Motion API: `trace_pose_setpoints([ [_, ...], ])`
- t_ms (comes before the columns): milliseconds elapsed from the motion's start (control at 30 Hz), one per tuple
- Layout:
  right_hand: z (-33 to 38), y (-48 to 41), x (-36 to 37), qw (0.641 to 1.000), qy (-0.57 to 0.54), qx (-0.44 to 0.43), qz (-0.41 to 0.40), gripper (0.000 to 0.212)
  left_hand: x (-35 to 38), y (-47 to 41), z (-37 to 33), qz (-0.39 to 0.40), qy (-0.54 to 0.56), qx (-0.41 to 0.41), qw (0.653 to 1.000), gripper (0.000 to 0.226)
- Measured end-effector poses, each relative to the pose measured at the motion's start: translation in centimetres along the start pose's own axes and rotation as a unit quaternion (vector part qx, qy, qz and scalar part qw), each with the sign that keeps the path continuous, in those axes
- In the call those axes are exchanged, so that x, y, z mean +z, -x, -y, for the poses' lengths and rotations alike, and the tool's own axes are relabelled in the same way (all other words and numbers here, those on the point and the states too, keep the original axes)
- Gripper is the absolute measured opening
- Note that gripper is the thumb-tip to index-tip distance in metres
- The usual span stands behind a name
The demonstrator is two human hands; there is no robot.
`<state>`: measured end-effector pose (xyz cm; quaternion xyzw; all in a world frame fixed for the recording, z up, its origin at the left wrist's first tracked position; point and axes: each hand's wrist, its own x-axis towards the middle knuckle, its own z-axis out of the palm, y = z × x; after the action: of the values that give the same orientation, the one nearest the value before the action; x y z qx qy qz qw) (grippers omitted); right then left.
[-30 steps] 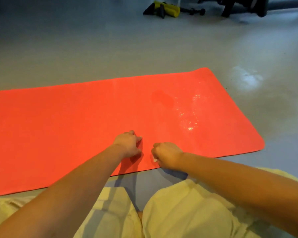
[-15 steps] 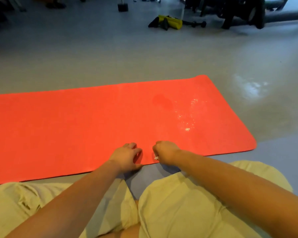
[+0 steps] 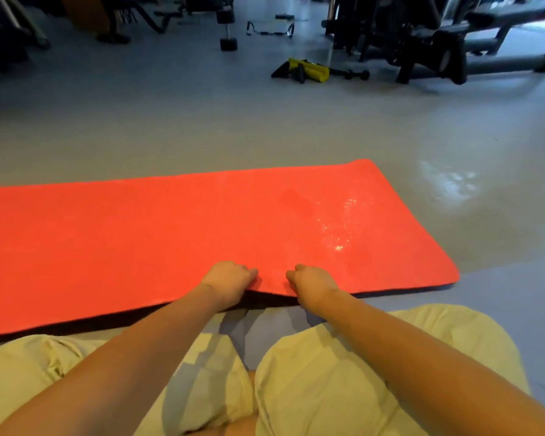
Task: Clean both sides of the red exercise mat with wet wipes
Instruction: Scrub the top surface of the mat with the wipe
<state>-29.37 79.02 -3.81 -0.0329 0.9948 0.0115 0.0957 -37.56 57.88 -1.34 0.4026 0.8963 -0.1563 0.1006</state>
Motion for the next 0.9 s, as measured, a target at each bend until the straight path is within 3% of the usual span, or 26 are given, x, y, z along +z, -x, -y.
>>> trace_pose_setpoints([
  [200,1.5,0.3,0.1,0.998,0.002,-0.019,-0.056,0.039,-2.3,1.5,1.2,-0.035,-0.025,-0.008,0.999,0.049],
  [300,3.4,-0.4,0.5,0.995,-0.006,-0.061,-0.072,0.044,-1.6,2.8,3.4,-0.037,-0.034,-0.015,0.999,0.071],
  [500,8.1,-2.1,1.6,0.990,-0.035,-0.109,-0.080,0.045,2.0,6.1,6.7,0.025,-0.041,-0.043,0.998,0.083],
  [667,10.0,-2.9,3.7,0.989,-0.031,-0.129,-0.059,0.038,5.6,6.7,6.6,0.124,0.038,-0.078,0.988,0.092],
  [733,9.5,-3.1,4.4,0.987,-0.033,-0.143,-0.061,0.029,6.9,6.1,6.1,0.139,0.092,-0.091,0.982,0.081],
  [800,8.8,-3.2,4.6,0.985,-0.043,-0.158,-0.057,0.018,7.1,4.7,5.9,0.092,0.151,-0.103,0.979,0.051],
  [900,8.1,-3.3,4.2,0.979,-0.085,-0.174,-0.061,0.017,6.2,1.7,6.2,0.041,0.192,-0.119,0.973,0.042],
])
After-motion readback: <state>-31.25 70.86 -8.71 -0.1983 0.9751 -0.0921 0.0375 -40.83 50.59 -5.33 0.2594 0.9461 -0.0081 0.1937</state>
